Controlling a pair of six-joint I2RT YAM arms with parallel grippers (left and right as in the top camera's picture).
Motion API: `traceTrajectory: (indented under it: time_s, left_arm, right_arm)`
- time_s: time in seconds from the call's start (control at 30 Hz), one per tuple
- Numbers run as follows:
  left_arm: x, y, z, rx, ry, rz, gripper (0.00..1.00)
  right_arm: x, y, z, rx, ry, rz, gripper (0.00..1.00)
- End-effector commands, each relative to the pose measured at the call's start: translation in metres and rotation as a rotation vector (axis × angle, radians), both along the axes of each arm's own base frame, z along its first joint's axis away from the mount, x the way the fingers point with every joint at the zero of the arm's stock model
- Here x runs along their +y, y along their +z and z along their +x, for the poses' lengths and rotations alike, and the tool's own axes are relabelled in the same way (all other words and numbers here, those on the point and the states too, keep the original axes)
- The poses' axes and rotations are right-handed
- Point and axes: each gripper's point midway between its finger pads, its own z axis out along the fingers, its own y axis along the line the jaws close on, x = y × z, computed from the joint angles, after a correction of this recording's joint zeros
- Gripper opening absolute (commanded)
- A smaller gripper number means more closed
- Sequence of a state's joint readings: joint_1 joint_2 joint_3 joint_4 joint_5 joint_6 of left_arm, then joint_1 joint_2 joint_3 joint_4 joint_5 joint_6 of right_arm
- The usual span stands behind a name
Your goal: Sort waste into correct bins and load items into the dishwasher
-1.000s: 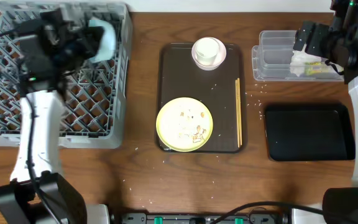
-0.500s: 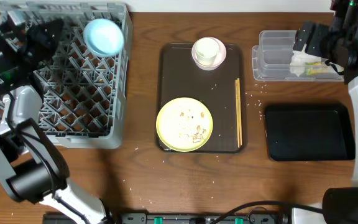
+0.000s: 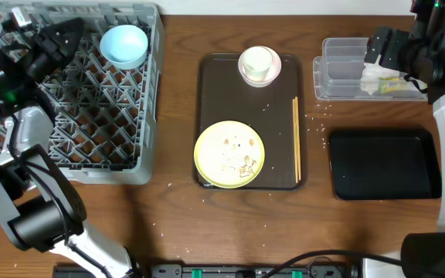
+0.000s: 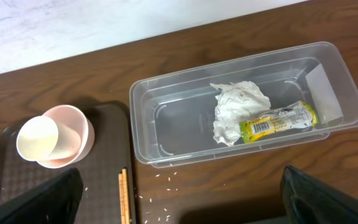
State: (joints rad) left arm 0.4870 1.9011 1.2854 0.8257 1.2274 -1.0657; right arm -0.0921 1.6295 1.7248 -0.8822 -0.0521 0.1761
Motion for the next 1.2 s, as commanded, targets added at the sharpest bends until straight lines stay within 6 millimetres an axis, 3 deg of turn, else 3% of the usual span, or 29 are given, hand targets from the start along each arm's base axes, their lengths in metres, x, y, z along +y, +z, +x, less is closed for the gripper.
traceTrajectory:
  time_s: [0.0, 0.13, 0.2, 0.27, 0.37, 0.47, 0.6, 0.73, 0.83, 1.03, 1.17]
  left_arm:
    - [-0.040, 0.042, -0.020, -0.142, -0.108, 0.114, 0.44]
    - [-0.058, 0.052, -0.017, -0.198, -0.092, 0.170, 0.50]
    - [-0.054, 0.048, -0.006, -0.178, -0.011, 0.185, 0.61]
    - [-0.041, 0.034, 0.009, -0.126, 0.118, 0.226, 0.69]
    - [-0.003, -0.003, 0.024, 0.046, 0.400, 0.364, 0.78]
    - [0.011, -0.020, 0.015, 0.145, 0.529, 0.546, 0.78]
    - [0.014, -0.012, -0.002, 0.187, 0.658, 0.830, 0.77]
    - [0.004, 0.008, -0.017, 0.205, 0.733, 1.112, 0.67]
    - [-0.016, 0.014, -0.018, 0.209, 0.692, 1.238, 0.65]
    - [-0.045, -0.002, -0.014, 0.277, 0.512, 1.250, 0.64]
    - [-0.065, -0.023, -0.005, 0.303, 0.362, 1.215, 0.72]
  right_arm:
    - [-0.003, 0.001, 0.001, -0.003, -0.014, 0.005, 0.99]
    - [-0.003, 0.001, 0.001, -0.003, -0.014, 0.005, 0.99]
    - [-0.003, 0.001, 0.001, -0.003, -0.014, 0.005, 0.99]
    - [-0.003, 0.001, 0.001, -0.003, -0.014, 0.005, 0.99]
    - [-0.003, 0.001, 0.001, -0.002, -0.015, 0.005, 0.99]
    - [-0.003, 0.001, 0.001, -0.003, -0.014, 0.005, 0.99]
    - [-0.003, 0.001, 0.001, -0.003, -0.015, 0.005, 0.99]
    - [-0.003, 0.001, 0.001, -0.003, -0.015, 0.005, 0.99]
    - [-0.003, 0.001, 0.001, -0.003, -0.015, 0.005, 0.99]
    - [-0.003, 0.001, 0.001, -0.003, -0.015, 0.005, 0.99]
    - [-0.003, 0.001, 0.001, -0.003, -0.015, 0.005, 0.99]
